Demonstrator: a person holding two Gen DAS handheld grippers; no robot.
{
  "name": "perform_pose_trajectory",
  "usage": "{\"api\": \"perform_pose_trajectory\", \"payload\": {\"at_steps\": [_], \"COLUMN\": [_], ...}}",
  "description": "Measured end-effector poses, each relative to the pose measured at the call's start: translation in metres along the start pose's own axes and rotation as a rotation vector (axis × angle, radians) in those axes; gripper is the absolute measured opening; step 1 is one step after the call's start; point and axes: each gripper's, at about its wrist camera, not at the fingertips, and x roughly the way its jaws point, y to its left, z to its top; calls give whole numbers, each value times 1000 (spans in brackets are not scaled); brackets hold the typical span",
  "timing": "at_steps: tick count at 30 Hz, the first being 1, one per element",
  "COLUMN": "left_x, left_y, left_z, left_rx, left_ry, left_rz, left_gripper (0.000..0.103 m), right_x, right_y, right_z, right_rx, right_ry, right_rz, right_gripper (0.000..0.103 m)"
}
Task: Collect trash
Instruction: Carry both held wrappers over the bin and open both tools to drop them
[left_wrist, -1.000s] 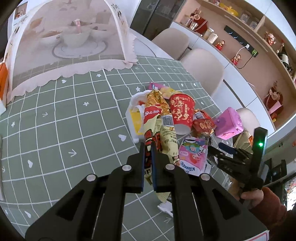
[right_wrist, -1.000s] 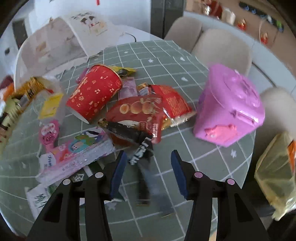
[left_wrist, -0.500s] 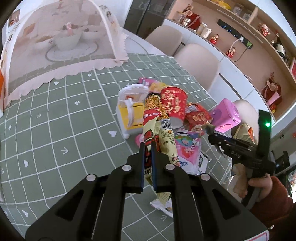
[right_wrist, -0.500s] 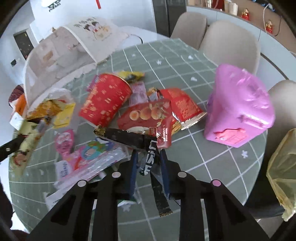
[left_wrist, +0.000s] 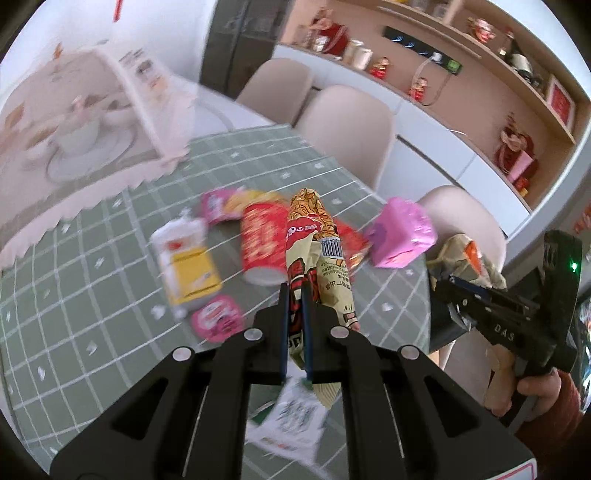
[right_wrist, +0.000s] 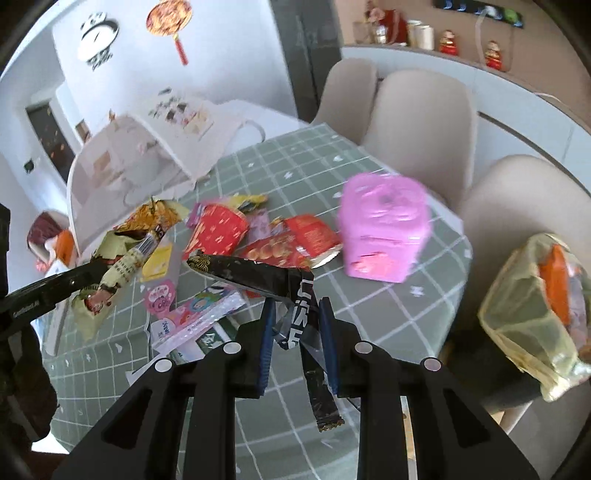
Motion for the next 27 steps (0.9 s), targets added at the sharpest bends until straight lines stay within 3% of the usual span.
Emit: {"api": "perform_pose_trajectory", "payload": {"at_steps": [13,27], "left_x": [52,168], "left_y": [-163,-301], "left_z": [31,51], "left_rx": [147,139], "left_ry": [-31,108], "left_rz": [-192,-302], "left_gripper": [5,5], "right_x": [-74,-102], "right_y": [-137,-282], "right_z": [-8,13], "right_rx": [125,210], "right_ry": [-110,-126], "right_rz": [-135,-260], "right_gripper": [24,24]}}
